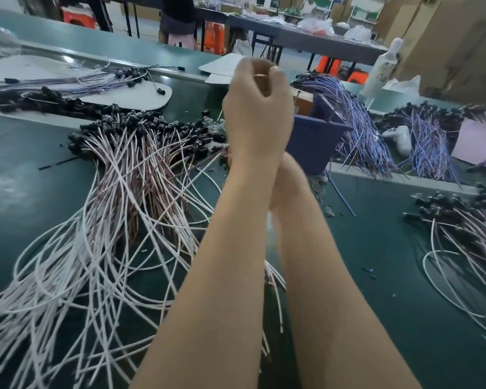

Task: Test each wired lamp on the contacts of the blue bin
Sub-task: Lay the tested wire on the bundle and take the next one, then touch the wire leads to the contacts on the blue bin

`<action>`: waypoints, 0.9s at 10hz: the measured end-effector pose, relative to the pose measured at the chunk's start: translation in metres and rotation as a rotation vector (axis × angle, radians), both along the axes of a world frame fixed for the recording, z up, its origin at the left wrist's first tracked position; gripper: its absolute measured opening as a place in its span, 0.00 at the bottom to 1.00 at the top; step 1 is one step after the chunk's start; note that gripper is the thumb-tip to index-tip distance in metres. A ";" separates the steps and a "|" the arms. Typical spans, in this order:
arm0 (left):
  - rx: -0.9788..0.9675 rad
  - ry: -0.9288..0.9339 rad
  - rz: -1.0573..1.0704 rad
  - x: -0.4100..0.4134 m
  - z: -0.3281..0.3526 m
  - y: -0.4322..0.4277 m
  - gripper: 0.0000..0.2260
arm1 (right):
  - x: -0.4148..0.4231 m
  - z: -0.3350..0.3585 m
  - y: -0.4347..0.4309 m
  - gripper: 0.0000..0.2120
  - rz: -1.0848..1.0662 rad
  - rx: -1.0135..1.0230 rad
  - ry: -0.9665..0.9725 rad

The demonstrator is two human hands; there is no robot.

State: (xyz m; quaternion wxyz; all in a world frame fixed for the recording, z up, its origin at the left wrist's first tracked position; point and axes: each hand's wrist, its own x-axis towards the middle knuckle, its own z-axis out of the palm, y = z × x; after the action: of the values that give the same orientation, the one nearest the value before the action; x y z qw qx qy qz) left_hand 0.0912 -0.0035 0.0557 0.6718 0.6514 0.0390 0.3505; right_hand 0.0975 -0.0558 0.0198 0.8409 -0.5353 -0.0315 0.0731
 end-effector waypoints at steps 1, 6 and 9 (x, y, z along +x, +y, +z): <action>0.357 0.022 0.043 0.002 0.001 -0.015 0.05 | 0.000 0.010 -0.031 0.10 -0.064 0.113 -0.090; 0.591 0.471 -0.382 0.027 -0.027 -0.046 0.05 | 0.032 -0.003 -0.150 0.12 -0.680 0.030 -0.023; 0.400 0.331 -0.192 0.037 -0.040 -0.054 0.06 | 0.031 -0.018 -0.124 0.05 -0.079 -0.423 -0.045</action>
State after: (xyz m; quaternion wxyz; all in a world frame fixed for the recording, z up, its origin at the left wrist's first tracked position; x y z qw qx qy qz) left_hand 0.1281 -0.0572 0.0158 0.5442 0.8204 0.0164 0.1748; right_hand 0.1288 -0.1802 0.0017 0.7111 -0.7022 -0.0132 0.0333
